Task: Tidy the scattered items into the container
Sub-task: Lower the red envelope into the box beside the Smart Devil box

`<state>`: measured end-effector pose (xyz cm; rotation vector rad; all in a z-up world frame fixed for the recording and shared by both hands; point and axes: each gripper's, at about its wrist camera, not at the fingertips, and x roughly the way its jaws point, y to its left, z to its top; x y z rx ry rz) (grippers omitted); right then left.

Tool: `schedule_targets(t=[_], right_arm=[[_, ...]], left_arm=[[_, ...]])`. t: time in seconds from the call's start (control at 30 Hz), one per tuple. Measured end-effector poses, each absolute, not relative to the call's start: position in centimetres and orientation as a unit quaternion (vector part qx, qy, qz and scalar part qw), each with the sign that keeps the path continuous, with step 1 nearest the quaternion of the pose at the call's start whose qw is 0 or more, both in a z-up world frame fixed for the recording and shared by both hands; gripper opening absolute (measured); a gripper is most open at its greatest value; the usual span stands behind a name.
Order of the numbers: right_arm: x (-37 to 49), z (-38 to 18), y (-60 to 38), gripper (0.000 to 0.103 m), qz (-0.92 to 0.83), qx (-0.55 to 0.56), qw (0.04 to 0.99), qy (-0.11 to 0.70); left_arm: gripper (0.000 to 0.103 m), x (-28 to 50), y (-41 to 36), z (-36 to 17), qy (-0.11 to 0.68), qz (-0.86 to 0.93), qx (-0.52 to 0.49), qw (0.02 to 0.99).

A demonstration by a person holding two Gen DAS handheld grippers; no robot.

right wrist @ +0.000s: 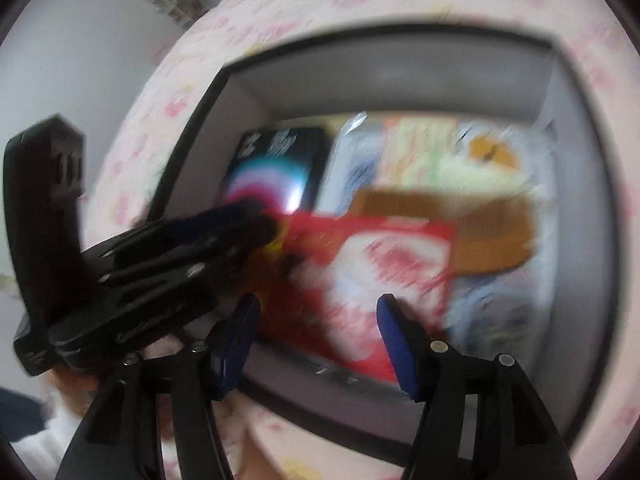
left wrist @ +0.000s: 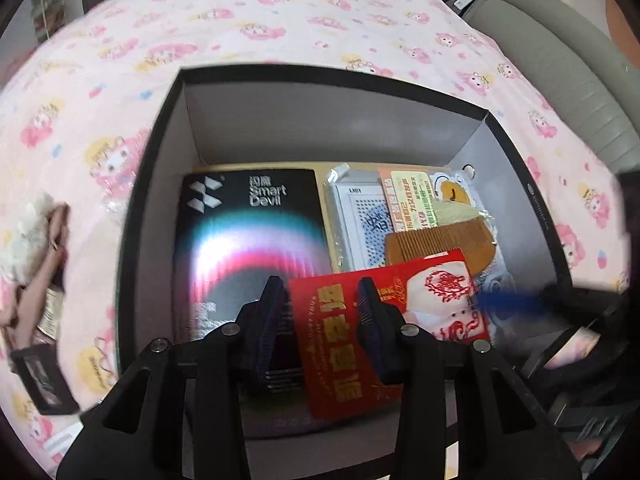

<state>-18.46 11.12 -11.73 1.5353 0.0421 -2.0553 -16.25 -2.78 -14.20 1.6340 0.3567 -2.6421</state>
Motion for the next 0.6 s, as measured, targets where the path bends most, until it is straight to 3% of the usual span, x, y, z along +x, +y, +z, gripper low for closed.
schedule_targets(t=[0.1, 0.13, 0.3, 0.6], right_arm=[[-18.1, -8.2, 13.6, 0.058, -0.836, 0.505, 0.214, 0.033], [-17.7, -7.4, 14.3, 0.058, -0.849, 0.489, 0.199, 0.03], [-18.0, -6.0, 17.6, 0.058, -0.864, 0.475, 0.166, 0.001], [-20.0, -6.9, 20.3, 0.057, -0.861, 0.492, 0.125, 0.011]], left_arm=[[0.044, -17.1, -0.6, -13.7, 0.069, -0.846, 0.529, 0.002], [0.051, -17.4, 0.6, -13.5, 0.049, -0.847, 0.53, -0.003], [0.066, -18.7, 6.4, -13.5, -0.032, -0.836, 0.547, -0.013], [0.067, -20.4, 10.3, -15.4, -0.042, -0.805, 0.592, 0.008]])
